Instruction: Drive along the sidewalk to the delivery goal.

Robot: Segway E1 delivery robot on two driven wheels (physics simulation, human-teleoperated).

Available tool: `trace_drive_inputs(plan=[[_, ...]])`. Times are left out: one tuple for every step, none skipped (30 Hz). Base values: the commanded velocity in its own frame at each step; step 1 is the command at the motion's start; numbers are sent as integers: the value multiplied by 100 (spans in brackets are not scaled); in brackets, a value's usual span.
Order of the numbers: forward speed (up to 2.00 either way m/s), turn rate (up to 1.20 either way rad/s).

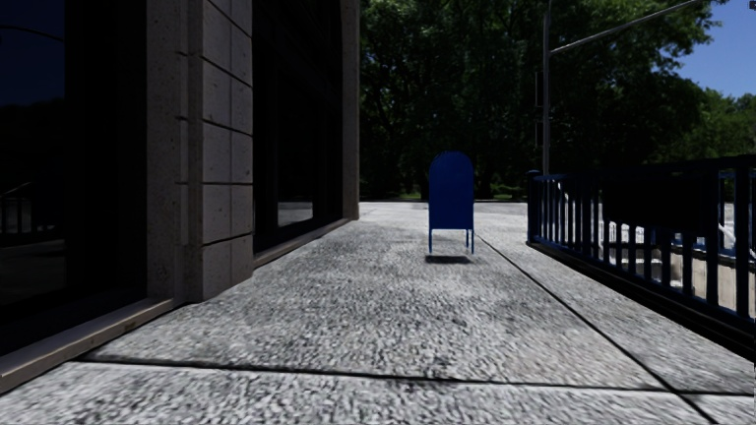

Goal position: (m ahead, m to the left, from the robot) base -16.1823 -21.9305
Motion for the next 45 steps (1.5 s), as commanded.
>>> trace_drive_inputs(plan=[[200,26],[200,23],[200,0],[200,0],[200,0],[200,0],[200,0],[200,0],[200,0],[200,0],[200,0],[200,0],[200,0],[200,0],[200,5],[200,5],[200,17],[200,21],[200,24],[200,24],[200,24],[200,24],[200,14],[200,14],[200,0],[200,0],[200,0],[200,0],[200,0],[200,0],[200,0],[200,0],[200,0],[200,0],[200,0],[200,0],[200,0],[200,0],[200,0],[200,0],[200,0],[200,0],[200,0],[200,0],[200,0]])
